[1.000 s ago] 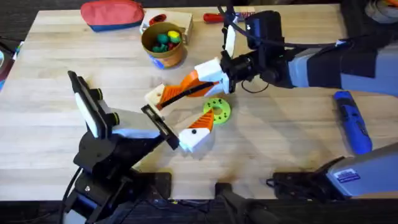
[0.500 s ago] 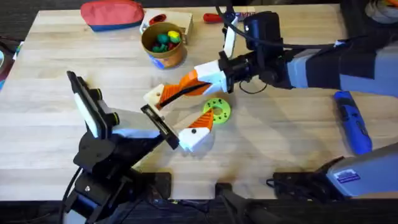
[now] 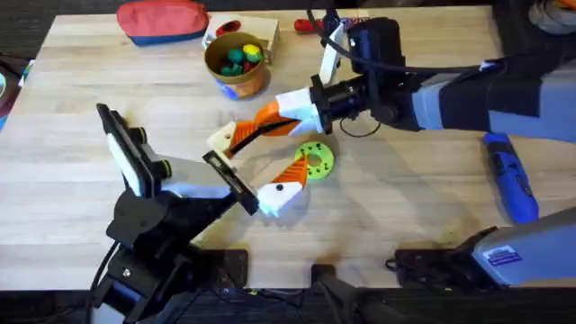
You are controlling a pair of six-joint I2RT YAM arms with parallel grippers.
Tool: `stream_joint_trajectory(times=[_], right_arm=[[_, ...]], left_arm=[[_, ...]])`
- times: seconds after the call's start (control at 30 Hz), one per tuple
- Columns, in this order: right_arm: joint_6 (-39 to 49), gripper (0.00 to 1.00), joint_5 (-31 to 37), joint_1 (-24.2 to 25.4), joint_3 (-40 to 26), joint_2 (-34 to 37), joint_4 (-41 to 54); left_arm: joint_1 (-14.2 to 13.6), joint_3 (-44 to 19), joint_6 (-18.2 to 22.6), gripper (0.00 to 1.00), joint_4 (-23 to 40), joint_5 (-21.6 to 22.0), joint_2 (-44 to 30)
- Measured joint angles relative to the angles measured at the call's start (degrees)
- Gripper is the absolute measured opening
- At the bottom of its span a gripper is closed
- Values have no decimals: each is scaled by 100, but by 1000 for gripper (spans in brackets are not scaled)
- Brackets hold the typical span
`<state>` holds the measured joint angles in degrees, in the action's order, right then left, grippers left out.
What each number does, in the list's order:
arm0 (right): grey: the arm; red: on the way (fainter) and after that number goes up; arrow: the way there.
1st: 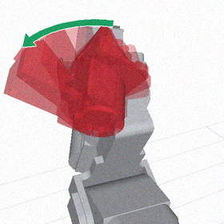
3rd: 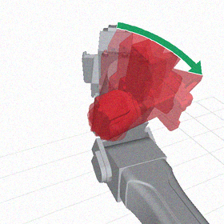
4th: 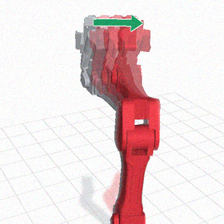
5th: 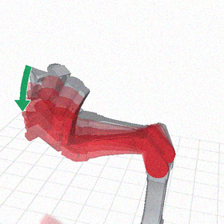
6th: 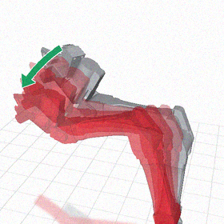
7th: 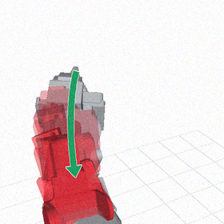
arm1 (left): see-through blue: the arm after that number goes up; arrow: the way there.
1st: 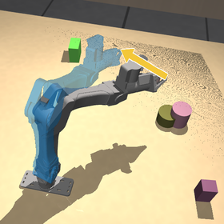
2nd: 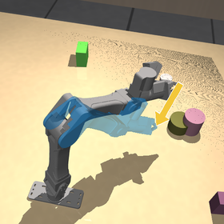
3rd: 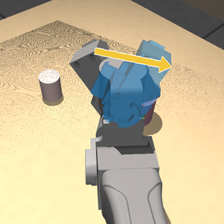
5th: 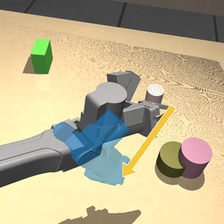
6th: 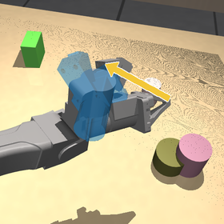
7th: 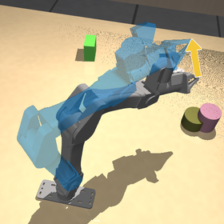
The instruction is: Pick up the gripper from the table and insert it into the empty holder that is missing its gripper. Then pick up a screw, insert it into the mounting hole, and use the screwdriver to tighten it. Finally, clean up the table by picking up the vegetable and placing it into the bucket.
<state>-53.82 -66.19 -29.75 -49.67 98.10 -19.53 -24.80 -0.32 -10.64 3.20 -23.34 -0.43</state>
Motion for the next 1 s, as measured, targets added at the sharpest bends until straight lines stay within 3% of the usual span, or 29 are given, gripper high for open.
stream_joint_trajectory(times=[0.37,0.6,0.7,0.93,1.0], right_arm=[[-2,4,109,-49,0,0,-20],[-20,81,9,-11,0,0,-56],[-20,168,-132,40,0,0,-44],[-25,519,-323,56,2,0,-7],[-31,721,-353,54,2,0,-3]], left_arm=[[20,0,-39,987,2,47,-2],[20,0,-32,987,0,22,0],[20,0,-23,987,-4,-37,0],[-11,0,43,987,-17,-181,0],[-9,0,59,987,-17,-219,0]])
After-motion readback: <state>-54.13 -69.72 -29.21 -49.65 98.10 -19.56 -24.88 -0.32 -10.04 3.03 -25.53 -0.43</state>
